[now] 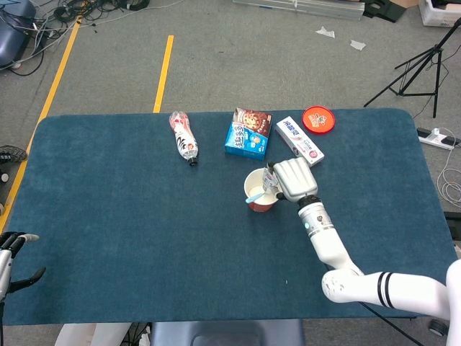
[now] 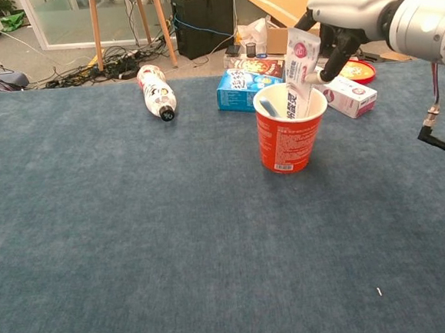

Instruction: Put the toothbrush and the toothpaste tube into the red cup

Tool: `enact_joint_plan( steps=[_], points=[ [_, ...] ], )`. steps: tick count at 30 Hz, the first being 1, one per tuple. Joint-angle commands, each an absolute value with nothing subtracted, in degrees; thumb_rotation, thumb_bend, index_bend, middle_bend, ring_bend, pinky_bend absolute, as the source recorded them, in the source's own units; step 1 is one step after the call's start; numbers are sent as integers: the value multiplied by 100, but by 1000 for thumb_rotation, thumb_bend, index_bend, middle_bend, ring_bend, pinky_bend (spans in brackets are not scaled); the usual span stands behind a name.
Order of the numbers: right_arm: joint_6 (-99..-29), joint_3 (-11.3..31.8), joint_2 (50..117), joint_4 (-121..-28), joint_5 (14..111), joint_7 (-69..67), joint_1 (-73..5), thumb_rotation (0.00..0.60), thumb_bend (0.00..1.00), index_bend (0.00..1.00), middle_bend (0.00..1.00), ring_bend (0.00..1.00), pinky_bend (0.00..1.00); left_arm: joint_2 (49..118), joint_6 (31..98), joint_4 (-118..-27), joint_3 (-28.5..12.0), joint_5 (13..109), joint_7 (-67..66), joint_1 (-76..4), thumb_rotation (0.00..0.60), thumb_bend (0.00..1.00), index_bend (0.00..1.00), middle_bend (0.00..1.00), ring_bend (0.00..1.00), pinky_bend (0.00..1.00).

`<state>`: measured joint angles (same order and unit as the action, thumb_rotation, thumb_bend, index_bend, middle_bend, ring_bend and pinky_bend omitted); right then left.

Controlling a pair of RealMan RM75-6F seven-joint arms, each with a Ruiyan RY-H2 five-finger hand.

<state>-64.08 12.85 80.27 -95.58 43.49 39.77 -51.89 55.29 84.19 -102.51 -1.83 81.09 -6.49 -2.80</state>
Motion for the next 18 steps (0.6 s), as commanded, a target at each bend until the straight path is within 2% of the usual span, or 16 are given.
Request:
enact_joint_plan(
  steps=[1, 18],
  points=[
    [-6351, 1256, 8172, -9369, 4309, 4010, -5235, 600, 347, 740, 1000, 1000, 1000, 5522, 8425, -10257, -183, 8114, -644, -277, 600, 172, 315, 315, 213, 276],
    [-6191, 1179, 8683, -8699, 4248, 4105, -5324, 600, 347, 740, 1000, 1000, 1000, 5497, 8438, -10289, -169, 8140, -640, -259, 600, 171, 315, 316, 213, 276]
  ],
)
